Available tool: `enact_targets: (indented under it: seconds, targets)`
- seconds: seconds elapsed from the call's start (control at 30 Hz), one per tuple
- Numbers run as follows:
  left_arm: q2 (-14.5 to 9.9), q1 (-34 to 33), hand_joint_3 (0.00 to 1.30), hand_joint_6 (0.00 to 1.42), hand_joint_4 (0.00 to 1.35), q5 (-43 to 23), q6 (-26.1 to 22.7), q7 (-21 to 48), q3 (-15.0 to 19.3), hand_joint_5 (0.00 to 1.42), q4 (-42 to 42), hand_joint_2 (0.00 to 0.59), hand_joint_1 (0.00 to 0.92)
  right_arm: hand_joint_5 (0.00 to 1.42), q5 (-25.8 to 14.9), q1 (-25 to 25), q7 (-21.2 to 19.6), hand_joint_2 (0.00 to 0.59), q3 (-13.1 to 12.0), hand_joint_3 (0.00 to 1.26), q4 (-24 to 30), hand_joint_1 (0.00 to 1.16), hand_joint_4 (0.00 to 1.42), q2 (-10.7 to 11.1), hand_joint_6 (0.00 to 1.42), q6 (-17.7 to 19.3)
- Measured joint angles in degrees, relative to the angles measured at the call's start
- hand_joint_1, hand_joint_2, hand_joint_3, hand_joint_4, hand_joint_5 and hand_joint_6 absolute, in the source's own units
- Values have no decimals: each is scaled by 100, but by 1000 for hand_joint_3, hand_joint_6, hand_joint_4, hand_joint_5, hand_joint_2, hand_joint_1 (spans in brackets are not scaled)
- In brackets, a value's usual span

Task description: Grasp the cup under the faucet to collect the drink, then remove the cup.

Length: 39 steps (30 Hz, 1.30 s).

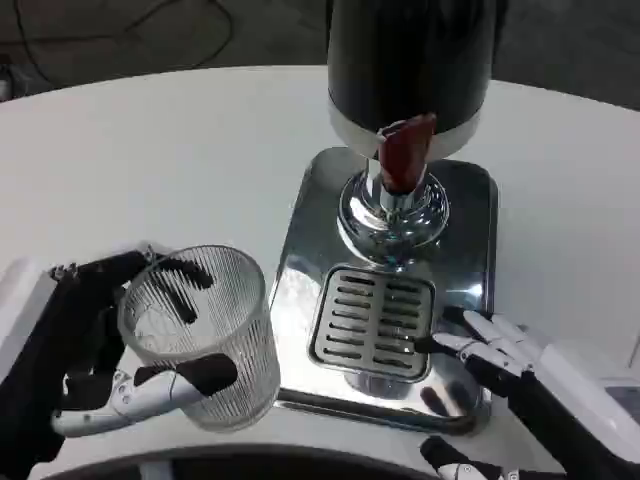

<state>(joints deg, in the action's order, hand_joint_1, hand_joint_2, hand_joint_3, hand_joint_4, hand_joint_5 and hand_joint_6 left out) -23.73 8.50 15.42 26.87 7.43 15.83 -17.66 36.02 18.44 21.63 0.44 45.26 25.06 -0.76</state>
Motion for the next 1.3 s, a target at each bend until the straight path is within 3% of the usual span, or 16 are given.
enact_targets:
  seconds: [0.23,0.7,1.3]
  targets:
    - [-3,-136,1035,1424,1140,-9,0,0,-12,1323,0,127,535,3,8,198,-9,398,-219,194,36,461,27,-10,0,1]
    - [-43,-238,1036,1424,1140,-7,0,1,-98,1323,42,127,535,4,268,318,-96,398,-219,189,66,461,34,-33,0,137]
    - [-88,-493,1036,1424,1140,19,34,7,-299,1323,272,127,535,4,266,274,-97,398,-328,177,66,461,32,-182,0,136]
